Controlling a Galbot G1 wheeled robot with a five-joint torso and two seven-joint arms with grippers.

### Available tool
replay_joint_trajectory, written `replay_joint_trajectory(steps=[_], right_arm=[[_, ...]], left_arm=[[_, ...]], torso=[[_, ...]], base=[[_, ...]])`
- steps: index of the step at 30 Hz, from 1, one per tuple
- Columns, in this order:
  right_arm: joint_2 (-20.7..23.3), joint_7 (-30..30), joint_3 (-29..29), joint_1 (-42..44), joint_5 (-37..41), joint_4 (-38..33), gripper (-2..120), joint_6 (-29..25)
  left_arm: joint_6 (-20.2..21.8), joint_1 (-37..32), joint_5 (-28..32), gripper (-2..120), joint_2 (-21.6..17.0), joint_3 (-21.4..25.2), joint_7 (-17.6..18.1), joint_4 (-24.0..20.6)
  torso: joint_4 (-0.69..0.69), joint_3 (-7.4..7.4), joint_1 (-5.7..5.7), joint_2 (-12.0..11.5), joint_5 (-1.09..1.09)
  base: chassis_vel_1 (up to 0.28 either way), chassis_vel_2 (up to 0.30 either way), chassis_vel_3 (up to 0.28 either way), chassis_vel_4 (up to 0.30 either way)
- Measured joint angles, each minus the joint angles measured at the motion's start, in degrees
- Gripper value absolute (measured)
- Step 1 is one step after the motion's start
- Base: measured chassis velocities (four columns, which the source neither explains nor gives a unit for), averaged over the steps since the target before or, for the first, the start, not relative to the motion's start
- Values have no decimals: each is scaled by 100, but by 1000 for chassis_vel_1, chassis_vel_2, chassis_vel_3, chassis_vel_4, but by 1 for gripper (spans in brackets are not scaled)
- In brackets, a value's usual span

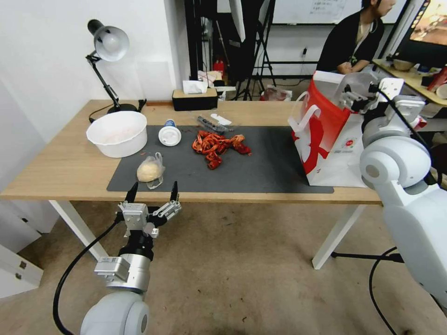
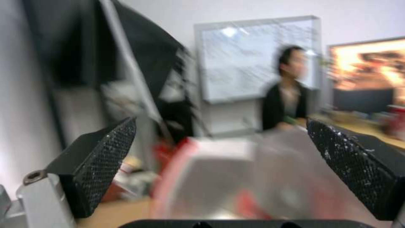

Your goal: Pick up the trash from the table and place it into the takeout bag.

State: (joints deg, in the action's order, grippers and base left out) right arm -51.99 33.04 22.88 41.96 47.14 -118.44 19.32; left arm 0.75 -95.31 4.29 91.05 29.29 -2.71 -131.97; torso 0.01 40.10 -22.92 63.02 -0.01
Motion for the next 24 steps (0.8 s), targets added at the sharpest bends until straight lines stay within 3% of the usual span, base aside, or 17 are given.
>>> replay_joint_trajectory(steps=[7, 11, 14, 20, 22, 24], right_arm=[[46, -858, 74, 920, -153, -682, 100, -1050], [-66, -1241, 48, 1408, -576, -943, 100, -1387], [-271, -1648, 6, 2242, -1437, -1268, 100, -1789], [-567, -1684, -63, 3344, -2421, -1396, 100, -2169], [-778, -1613, -76, 3964, -3040, -1296, 100, -2514], [-817, -1561, -83, 4084, -3130, -1270, 100, -2568]], left_arm=[[-24, -4, 5, 100, -17, 5, 6, -2], [-36, -5, 8, 100, -23, 8, 8, -2], [-61, -4, 13, 100, -24, 8, 15, 19], [-76, 4, 27, 100, -47, 18, 24, 63], [-78, 25, 44, 100, -71, 31, 30, 87], [-78, 31, 46, 100, -75, 34, 31, 94]], torso=[[-2, 0, 0, 0, 1], [0, 0, 2, 1, 1], [0, -1, 1, 0, 0], [-3, -1, 1, 1, 1], [-1, -1, 2, 1, 0], [-1, -1, 1, 1, 2]], base=[[0, 0, 0, 0], [0, 0, 0, 0], [0, 0, 0, 0], [0, 0, 0, 0], [0, 0, 0, 0], [0, 0, 0, 0]])
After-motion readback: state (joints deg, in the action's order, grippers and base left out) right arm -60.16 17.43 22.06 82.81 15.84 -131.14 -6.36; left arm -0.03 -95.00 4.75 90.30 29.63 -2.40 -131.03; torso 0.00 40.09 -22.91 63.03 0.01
